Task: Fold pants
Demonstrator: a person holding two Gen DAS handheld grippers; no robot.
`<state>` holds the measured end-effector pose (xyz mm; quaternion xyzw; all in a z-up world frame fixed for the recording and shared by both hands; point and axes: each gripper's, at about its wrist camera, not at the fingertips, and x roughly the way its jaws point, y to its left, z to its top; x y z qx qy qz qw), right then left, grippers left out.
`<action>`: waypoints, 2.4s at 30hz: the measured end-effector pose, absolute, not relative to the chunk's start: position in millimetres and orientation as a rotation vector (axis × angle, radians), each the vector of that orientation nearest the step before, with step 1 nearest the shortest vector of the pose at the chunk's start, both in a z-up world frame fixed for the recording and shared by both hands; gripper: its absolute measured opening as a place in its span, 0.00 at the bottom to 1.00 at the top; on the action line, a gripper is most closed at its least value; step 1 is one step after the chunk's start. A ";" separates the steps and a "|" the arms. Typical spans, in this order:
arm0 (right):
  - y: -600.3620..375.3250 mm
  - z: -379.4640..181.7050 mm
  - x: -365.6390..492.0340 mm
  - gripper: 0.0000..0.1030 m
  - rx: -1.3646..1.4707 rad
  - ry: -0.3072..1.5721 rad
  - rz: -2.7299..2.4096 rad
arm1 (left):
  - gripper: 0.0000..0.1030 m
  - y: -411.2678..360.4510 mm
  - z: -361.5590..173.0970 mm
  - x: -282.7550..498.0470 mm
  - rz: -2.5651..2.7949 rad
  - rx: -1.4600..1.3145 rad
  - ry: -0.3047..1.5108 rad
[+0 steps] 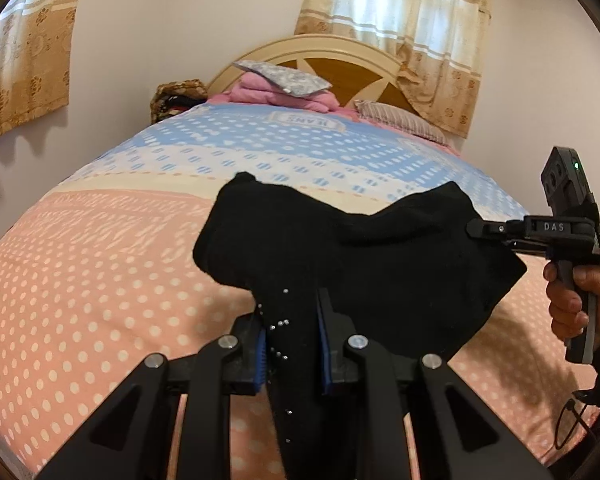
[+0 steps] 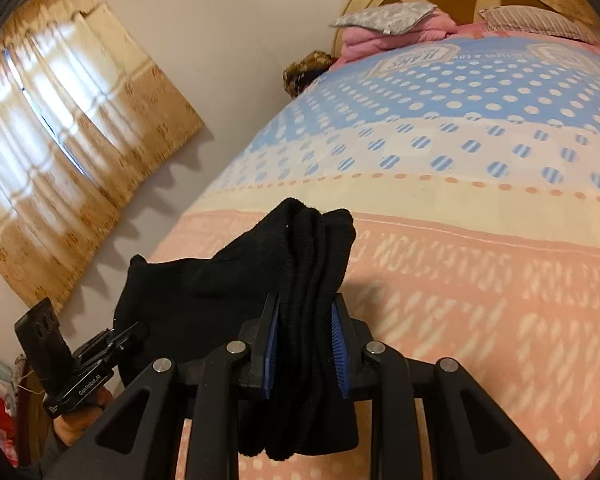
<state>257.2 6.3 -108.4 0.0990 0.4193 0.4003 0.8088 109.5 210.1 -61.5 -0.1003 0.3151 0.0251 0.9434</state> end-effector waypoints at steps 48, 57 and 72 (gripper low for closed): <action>-40.1 -94.1 142.6 0.51 0.022 0.780 0.571 | 0.72 195.2 -45.9 18.8 0.133 -0.142 0.650; -64.7 -62.3 53.9 0.53 -0.006 0.658 0.498 | 0.81 170.4 -14.9 -7.0 0.060 -0.188 0.549; -73.3 -28.8 -4.9 0.56 0.012 0.554 0.500 | 0.87 144.5 3.5 -38.1 0.003 -0.170 0.470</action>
